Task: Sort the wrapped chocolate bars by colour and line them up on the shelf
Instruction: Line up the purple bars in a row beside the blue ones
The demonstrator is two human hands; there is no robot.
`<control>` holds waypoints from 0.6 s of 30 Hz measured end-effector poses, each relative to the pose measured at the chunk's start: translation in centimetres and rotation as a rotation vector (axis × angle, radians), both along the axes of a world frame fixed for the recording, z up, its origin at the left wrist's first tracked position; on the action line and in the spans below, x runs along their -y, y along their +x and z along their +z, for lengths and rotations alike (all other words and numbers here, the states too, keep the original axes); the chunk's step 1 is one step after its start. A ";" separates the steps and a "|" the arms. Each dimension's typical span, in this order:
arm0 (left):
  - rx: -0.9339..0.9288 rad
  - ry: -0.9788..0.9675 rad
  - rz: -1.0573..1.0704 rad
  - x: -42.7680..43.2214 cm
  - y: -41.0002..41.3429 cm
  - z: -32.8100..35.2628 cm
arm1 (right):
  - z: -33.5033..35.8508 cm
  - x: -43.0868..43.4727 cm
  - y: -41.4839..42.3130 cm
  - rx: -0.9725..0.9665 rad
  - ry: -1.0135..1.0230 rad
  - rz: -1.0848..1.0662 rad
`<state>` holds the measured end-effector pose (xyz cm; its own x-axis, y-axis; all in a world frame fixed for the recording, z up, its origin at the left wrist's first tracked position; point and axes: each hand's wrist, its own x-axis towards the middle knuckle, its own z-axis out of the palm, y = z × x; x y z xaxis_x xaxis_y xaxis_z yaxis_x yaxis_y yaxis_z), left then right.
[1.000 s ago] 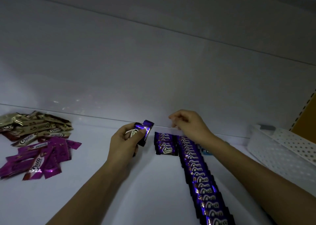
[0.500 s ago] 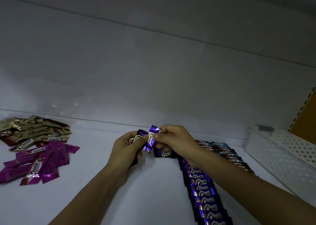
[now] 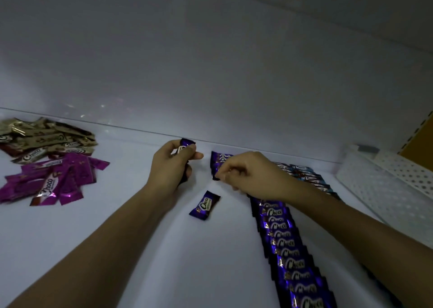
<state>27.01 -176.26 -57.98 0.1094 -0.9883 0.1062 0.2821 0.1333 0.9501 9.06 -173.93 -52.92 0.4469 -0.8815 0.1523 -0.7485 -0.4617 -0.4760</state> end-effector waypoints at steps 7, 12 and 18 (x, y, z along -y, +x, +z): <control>0.003 0.029 0.021 -0.1 0.0 0.2 | -1.0 -0.7 1.6 -0.324 0.005 0.160; -0.089 0.154 0.062 0.5 -0.2 0.4 | -0.6 0.1 -0.2 -0.298 -0.074 -0.047; -0.044 0.052 0.028 0.2 0.1 -0.1 | -1.1 1.5 0.0 -0.316 -0.197 -0.192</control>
